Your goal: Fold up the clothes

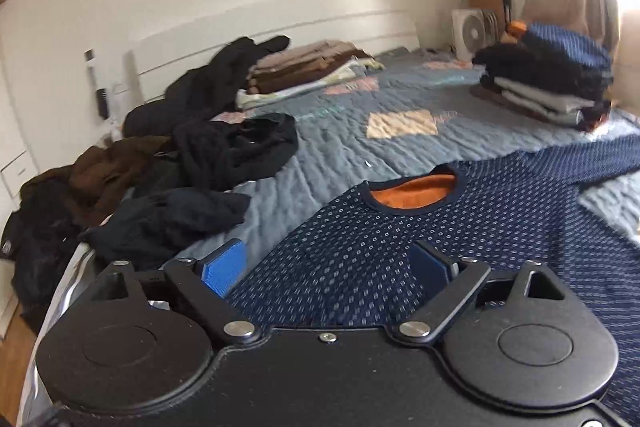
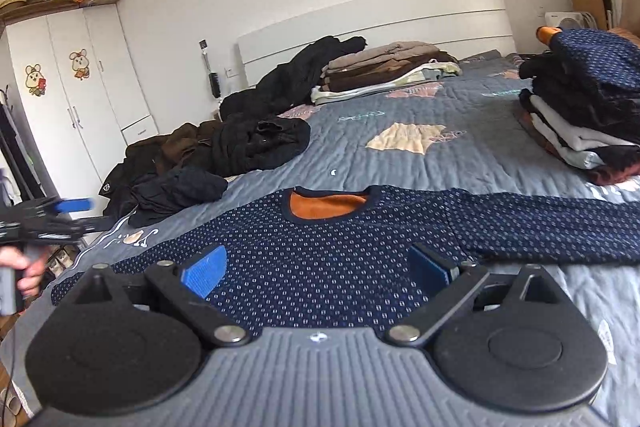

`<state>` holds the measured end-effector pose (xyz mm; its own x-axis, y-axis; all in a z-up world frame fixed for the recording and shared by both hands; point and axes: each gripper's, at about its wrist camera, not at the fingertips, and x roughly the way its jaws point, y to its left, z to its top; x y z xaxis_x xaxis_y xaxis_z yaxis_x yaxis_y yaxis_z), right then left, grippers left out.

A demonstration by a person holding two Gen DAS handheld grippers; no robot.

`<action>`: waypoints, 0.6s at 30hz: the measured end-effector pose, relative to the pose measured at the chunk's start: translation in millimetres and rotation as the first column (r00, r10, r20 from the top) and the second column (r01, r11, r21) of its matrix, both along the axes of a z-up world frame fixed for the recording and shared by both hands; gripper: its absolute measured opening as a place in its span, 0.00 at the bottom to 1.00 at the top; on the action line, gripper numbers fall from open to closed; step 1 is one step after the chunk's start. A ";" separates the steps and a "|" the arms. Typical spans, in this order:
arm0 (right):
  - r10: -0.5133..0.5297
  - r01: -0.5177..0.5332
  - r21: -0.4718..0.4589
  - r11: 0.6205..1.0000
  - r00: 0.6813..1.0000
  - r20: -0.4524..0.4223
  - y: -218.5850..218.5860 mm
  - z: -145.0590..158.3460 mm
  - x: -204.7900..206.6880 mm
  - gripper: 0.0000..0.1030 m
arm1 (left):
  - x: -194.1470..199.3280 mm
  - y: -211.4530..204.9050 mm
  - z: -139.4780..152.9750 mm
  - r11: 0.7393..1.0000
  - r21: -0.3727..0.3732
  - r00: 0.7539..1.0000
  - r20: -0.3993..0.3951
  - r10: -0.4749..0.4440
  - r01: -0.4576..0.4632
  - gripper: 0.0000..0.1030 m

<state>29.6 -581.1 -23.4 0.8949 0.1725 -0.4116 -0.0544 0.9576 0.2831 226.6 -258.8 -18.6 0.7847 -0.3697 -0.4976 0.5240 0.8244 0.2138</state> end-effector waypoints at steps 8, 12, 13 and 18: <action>0.059 -0.062 -0.044 0.997 0.997 -0.049 -11.3 -45.0 74.0 0.94 | 96.3 -66.2 -67.7 0.998 -0.008 0.990 -0.129 -0.062 0.061 0.75; 0.065 -0.065 0.014 0.998 0.996 -0.059 -18.8 -65.0 85.5 0.94 | 133.0 -91.0 -90.8 0.998 0.014 0.984 -0.167 -0.060 0.063 0.75; 0.066 -0.065 0.021 0.998 0.995 -0.068 -19.6 -69.1 85.9 0.94 | 140.1 -96.4 -95.6 0.997 0.021 0.982 -0.179 -0.063 0.068 0.75; 0.096 -0.097 -0.017 0.995 0.993 -0.075 -16.1 -76.1 83.6 0.94 | 173.0 -122.7 -116.5 0.994 0.067 0.971 -0.229 -0.067 0.084 0.70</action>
<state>113.2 -597.2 -99.5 0.8414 0.2473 -0.4804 -0.1263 0.9545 0.2701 399.6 -381.6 -135.1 0.6199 -0.3781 -0.6876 0.6259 0.7667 0.1427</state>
